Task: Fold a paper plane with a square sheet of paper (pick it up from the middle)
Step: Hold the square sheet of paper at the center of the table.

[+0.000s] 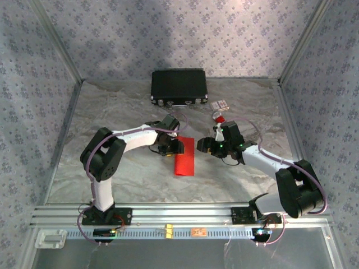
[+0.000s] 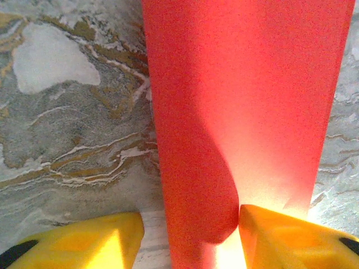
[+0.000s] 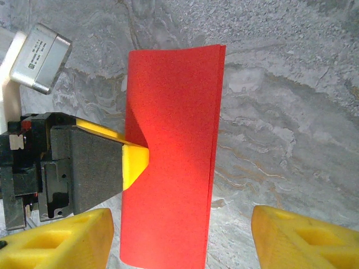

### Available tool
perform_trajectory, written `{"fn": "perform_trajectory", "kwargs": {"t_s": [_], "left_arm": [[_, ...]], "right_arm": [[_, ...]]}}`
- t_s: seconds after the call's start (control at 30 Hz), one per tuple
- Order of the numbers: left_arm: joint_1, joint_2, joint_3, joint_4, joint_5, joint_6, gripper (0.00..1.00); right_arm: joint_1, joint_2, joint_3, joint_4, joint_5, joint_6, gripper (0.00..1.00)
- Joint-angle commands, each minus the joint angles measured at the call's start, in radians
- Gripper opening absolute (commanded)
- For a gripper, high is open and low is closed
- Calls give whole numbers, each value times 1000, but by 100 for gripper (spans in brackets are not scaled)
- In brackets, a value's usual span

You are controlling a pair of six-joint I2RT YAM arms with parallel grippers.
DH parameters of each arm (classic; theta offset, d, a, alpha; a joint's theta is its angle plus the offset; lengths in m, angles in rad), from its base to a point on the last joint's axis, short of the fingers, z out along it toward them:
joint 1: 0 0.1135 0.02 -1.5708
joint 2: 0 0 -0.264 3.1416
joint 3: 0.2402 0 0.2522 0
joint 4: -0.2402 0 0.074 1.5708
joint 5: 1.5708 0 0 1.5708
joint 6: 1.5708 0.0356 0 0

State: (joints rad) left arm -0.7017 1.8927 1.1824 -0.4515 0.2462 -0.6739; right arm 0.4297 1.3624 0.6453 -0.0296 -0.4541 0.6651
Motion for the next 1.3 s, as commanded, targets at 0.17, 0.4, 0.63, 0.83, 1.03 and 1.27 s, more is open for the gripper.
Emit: {"fn": "perform_trajectory", "kwargs": {"t_s": [0.17,0.4,0.63,0.83,1.03,1.27], "left_arm": [[-9,121,-17,21,-79,32,54],[-19,143,-6,7,-98,35,55],[-22,150,-16,14,-100,35,55],[-22,152,-20,15,-104,38,55],[-23,157,-17,17,-106,50,55],[-22,161,-15,15,-106,51,55]], "right_arm": [[-3,3,0,-12,13,-9,68],[-5,3,-1,-13,15,-8,68],[-4,16,-3,-5,8,-9,66],[1,33,-2,10,-3,-2,56],[11,64,17,14,1,7,48],[18,88,26,19,4,18,47]]}}
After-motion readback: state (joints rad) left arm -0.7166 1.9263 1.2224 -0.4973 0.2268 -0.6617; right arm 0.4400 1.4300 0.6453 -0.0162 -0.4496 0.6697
